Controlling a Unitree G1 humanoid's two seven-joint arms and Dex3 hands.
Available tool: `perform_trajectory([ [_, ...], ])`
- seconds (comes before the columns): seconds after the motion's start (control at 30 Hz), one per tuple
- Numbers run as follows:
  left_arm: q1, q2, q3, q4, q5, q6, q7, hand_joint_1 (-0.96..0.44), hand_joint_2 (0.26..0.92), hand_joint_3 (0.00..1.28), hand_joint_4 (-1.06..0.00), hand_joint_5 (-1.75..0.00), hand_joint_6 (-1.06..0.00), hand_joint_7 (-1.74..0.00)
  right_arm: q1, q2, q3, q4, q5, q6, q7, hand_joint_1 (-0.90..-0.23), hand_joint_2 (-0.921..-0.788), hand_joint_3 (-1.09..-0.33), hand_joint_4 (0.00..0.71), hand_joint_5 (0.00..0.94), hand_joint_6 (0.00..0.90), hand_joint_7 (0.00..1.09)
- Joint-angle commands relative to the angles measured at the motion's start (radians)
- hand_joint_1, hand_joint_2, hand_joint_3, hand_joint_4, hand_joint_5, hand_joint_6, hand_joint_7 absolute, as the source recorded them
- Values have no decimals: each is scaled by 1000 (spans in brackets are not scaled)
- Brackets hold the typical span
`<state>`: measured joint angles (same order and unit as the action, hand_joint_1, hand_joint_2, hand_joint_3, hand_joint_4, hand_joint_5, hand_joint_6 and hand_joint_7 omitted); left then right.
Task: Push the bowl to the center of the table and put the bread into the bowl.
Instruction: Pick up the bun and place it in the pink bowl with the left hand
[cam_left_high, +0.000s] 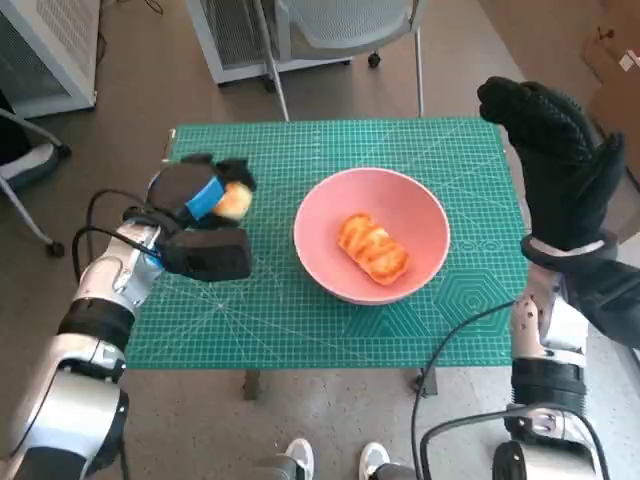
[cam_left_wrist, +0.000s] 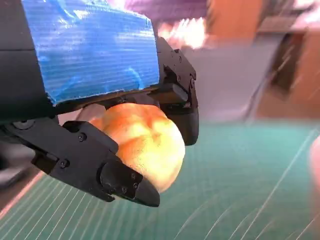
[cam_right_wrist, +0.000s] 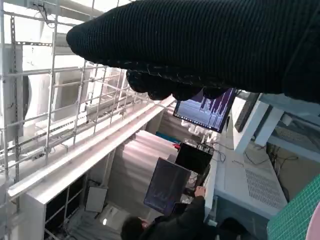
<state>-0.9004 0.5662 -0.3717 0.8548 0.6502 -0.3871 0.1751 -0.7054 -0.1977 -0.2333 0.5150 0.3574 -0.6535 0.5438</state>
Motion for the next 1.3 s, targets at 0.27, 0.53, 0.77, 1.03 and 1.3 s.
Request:
perform_trajectory([
  [0.27,81,0,78,-397,-40,46,-97,2,920,34,-680,-1126,-711,-1122,27,5,1,0,14,14,6,-637,-921,-619,278,0,388,9],
  [0.53,20,-111,9,-358,-14,-72,-85,2,920,39,-659,-1163,-721,-1096,32,8,1,-6,26,20,12,-640,-921,-618,278,0,389,9],
  [0.77,-48,-163,-52,-260,28,-142,-104,1,920,84,-609,-1234,-667,-1141,44,7,4,-28,25,29,5,-663,-921,-599,280,1,390,8],
  [1.03,-141,-217,-114,-77,79,-215,-83,0,920,89,-609,-1220,-657,-1168,68,-1,0,-58,12,31,-14,-675,-921,-585,280,1,391,8],
  [1.3,-177,-261,-119,72,66,-200,-104,0,921,137,-545,-1267,-609,-1231,83,-8,-8,-72,9,24,-21,-670,-921,-585,279,0,391,7],
])
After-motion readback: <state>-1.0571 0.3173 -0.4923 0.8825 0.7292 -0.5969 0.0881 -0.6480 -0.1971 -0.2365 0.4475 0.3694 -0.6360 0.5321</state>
